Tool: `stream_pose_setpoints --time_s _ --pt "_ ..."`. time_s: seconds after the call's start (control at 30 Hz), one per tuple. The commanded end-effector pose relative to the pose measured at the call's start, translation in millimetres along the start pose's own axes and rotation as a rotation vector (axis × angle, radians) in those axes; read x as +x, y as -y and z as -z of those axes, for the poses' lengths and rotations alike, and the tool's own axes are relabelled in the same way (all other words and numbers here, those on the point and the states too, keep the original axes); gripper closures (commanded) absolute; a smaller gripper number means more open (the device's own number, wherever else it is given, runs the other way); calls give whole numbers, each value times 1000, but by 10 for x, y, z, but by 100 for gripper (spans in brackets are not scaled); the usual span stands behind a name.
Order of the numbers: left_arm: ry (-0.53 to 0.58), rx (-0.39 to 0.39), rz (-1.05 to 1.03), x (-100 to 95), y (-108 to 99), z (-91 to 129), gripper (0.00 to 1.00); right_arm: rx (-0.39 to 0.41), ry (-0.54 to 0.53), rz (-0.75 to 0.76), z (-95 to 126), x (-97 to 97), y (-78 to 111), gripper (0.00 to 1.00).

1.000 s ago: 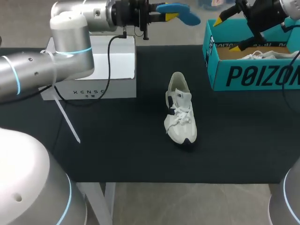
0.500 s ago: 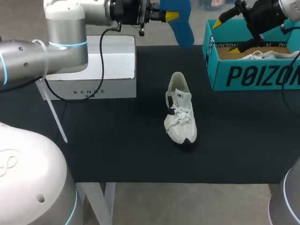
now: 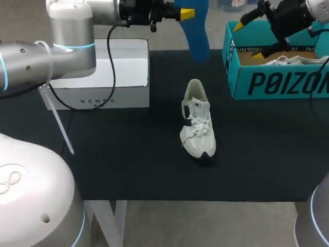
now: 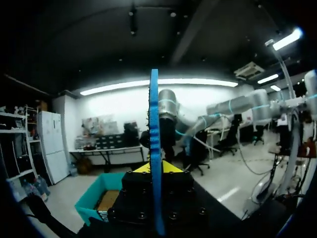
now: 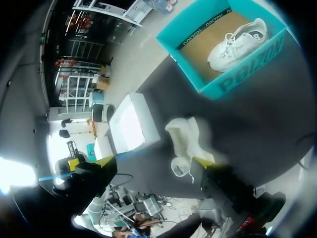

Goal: Take the shoe out of the shoebox, open the shoe tongue, remove and reinsert the insole, then place the shoe into the shoebox

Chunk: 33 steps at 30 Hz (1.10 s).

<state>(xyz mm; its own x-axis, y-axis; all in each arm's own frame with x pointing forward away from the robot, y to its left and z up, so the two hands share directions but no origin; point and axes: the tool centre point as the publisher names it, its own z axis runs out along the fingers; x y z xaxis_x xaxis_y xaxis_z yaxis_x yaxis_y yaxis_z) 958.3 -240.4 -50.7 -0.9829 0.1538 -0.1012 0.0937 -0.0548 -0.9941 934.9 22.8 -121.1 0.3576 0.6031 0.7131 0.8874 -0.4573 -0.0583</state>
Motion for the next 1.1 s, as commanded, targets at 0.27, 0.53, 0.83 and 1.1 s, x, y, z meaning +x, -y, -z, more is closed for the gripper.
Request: stream_pose_setpoints --time_s 0.27,0.53,0.83,1.1 --pt "-69 80 553 -45 -44 -1 100 5 4 -1 -37 25 -14 0" --pt "-69 80 553 -45 -44 -1 100 10 7 11 -31 56 -21 0" --pt "36 67 1265 -54 -187 -31 100 0 11 9 4 40 -23 0" --pt "25 74 1273 -38 -183 -34 100 -5 9 1 -4 17 -11 0"
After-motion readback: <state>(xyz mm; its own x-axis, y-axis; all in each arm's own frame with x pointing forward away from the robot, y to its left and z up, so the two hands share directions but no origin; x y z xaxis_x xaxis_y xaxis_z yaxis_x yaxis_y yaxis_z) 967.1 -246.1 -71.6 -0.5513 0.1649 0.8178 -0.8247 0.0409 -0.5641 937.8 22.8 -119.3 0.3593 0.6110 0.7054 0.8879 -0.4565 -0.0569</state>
